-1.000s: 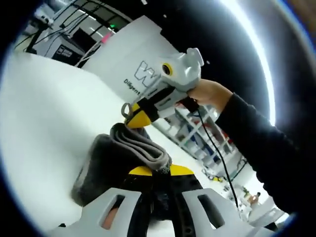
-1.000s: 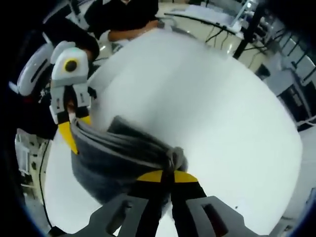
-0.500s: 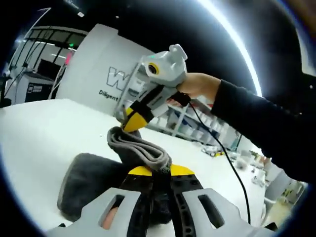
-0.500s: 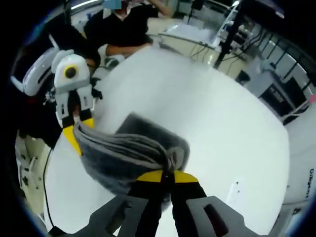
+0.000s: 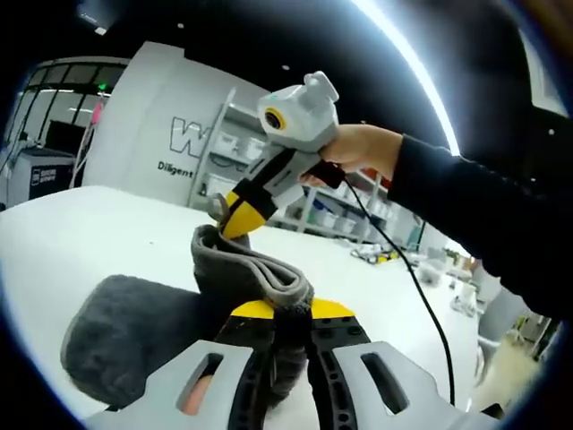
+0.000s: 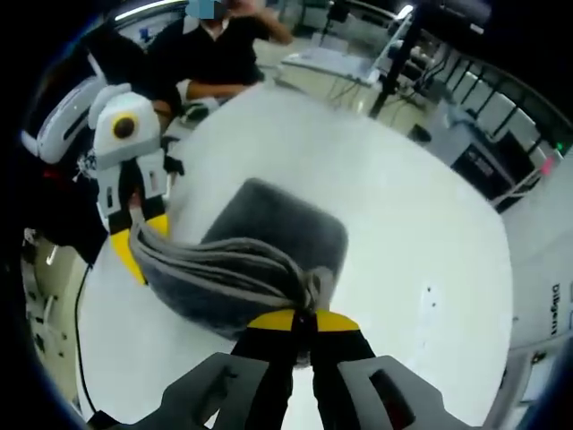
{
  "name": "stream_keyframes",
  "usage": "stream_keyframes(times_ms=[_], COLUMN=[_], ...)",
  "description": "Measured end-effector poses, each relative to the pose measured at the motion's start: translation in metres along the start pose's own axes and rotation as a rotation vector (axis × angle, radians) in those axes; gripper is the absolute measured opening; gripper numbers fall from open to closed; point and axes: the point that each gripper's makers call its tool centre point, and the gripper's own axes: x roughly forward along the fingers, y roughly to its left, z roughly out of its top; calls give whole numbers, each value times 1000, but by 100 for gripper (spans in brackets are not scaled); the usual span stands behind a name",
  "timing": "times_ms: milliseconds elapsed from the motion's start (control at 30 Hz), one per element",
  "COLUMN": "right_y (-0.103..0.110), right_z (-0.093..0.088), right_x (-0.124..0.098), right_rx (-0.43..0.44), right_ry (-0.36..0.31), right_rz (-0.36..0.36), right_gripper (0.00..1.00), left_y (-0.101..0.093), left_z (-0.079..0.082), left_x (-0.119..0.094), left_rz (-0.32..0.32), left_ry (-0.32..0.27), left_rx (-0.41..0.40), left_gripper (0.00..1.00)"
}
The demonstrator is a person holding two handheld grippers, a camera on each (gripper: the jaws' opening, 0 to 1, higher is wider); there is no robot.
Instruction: Open the folded towel by lifting each exposed corner and separating the folded layers until the towel lies flat within the target outline without major curled edges
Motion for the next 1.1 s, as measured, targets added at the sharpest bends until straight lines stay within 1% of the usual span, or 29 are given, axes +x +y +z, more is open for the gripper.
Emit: stream_keyframes(times_ms=[200, 300, 333, 433, 500, 600, 700, 767, 867, 933, 1000, 1033, 1067, 1100], right_y=[6, 14, 17, 25, 29, 35, 41, 46, 53, 56, 60, 60, 62, 64], right_z=[-28, -40, -44, -58, -66, -77, -94, -102, -111, -121, -135, -140, -147, -150], right_x=[-5, -2, -2, -2, -2, -1, 1, 0, -4, -8, -12, -14, -15, -16], right_rx=[37, 53, 59, 78, 91, 118, 146, 165, 192, 202, 217, 220, 238, 246], right_ry=[22, 42, 47, 76, 82, 81, 103, 105, 99, 119, 159, 175, 194, 200], right_rz=[-26, -31, -33, -44, -53, -63, -73, -80, -99, -110, -127, -137, -145, -146], right_gripper=[0, 0, 0, 0, 0, 0, 1, 1, 1, 1, 1, 2, 3, 4], left_y=[-14, -24, -27, -37, -41, -44, -48, -52, -55, -59, -65, -67, -73, -76], left_z=[-8, -18, -24, -34, -40, -51, -64, -71, -80, -89, -97, -98, -101, -103], left_x=[7, 15, 18, 25, 28, 34, 39, 41, 44, 47, 51, 52, 51, 50], left_rz=[-24, -51, -66, -90, -102, -114, -125, -130, -137, -145, -162, -167, -186, -199], left_ry=[30, 50, 68, 89, 106, 137, 181, 191, 213, 240, 269, 270, 277, 288], left_rx=[16, 39, 53, 132, 187, 213, 217, 232, 206, 150, 115, 97, 59, 46], left_gripper=[9, 9, 9, 9, 9, 9, 9, 9, 10, 11, 14, 16, 19, 22])
